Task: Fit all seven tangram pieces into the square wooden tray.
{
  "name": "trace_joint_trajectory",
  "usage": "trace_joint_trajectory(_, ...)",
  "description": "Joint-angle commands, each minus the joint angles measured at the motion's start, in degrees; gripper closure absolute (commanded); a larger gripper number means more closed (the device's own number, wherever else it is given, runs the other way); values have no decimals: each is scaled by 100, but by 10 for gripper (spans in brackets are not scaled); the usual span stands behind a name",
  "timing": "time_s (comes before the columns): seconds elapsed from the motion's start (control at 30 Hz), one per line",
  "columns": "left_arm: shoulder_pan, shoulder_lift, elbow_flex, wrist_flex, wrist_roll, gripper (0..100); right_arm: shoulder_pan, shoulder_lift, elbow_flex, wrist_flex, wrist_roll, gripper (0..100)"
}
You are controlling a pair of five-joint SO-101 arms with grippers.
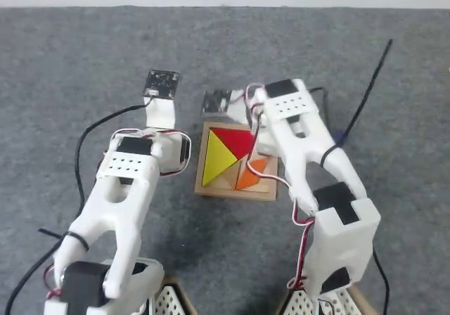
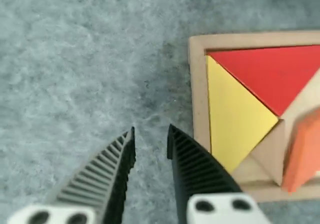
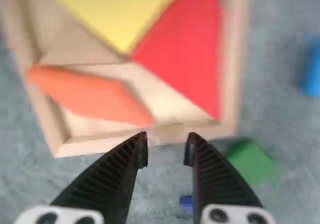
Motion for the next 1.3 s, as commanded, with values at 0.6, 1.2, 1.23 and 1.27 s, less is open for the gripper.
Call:
trace_joint_trajectory(0.6,62,-44,-22,-70,0,892,-330,-2475,1908,-1771,-4774,830)
trace_joint_trajectory(1.2,62,-44,-40,-62,0,892,-330,-2589,3938,-2457,-5257,830)
trace_joint_trajectory(1.23,62,-44,-40,-62,0,892,-330,-2589,3965,-2457,-5204,830)
trace_joint_trajectory(1.27,62,-44,-40,-62,0,892,-330,-2589,3982,-2457,-5169,830)
